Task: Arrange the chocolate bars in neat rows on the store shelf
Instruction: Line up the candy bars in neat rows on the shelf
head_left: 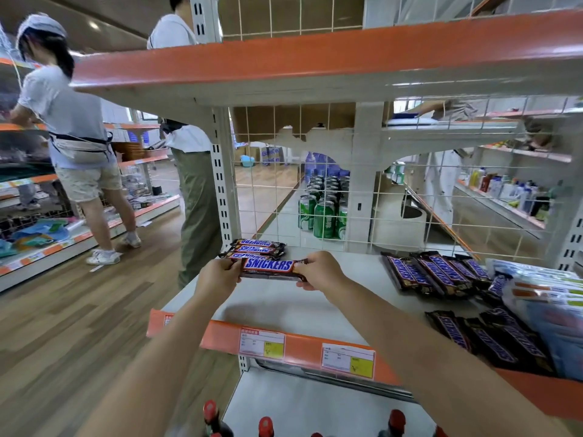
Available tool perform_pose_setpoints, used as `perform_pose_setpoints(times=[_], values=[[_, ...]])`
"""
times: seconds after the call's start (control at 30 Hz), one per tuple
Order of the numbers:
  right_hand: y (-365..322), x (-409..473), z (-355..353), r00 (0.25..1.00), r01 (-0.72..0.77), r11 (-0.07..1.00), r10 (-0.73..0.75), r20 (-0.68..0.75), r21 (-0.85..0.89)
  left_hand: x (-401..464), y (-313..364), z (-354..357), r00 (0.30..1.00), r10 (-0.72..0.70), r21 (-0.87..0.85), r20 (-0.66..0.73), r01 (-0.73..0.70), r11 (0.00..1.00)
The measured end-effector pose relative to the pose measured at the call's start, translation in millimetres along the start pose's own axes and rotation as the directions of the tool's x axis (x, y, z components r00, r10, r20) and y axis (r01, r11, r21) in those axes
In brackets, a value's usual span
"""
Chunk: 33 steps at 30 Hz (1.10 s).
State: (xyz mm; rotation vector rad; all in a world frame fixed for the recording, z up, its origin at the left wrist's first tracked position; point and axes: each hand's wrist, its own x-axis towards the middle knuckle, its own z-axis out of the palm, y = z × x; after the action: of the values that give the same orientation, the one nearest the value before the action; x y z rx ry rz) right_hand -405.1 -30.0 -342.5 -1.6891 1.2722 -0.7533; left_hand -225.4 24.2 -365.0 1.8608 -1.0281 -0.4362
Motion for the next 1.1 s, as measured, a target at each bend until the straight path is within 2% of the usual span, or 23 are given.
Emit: perform_pose_setpoints(times=[0.17,0.3,0.6,0.87,1.1], values=[[1.4,13.4,16.0,0.996,-0.033,0.999,0.031,0.082,0.016,14.4,-9.1,-1.4,0.999,0.021,0.227,-0.050,-0.009,0.974],[6.4,27.8,28.9,0.992,0.082,0.976,-0.061,0.107,-0.204,31.8,-23.4,-4.8,0.998,0.006,0.313,-0.068,0.015,0.950],[10.7,56.9,62.9,0.982,0.181,0.902,-0.141,0.130,-0.392,62.3,-49.1,-13.6,0.990,0.068,0.438,-0.122,-0.007,0.899],[11.5,77.1,69.6,0.977,0.214,0.867,-0.191,0.098,-0.450,88.6,-56.3,-5.8,0.977,0.170,0.580,-0.131,-0.064,0.812],[13.3,81.1,68.7,0.973,0.229,0.870,-0.208,0.097,-0.436,92.5,-53.8,-7.3,0.975,0.197,0.753,-0.100,-0.055,0.656]])
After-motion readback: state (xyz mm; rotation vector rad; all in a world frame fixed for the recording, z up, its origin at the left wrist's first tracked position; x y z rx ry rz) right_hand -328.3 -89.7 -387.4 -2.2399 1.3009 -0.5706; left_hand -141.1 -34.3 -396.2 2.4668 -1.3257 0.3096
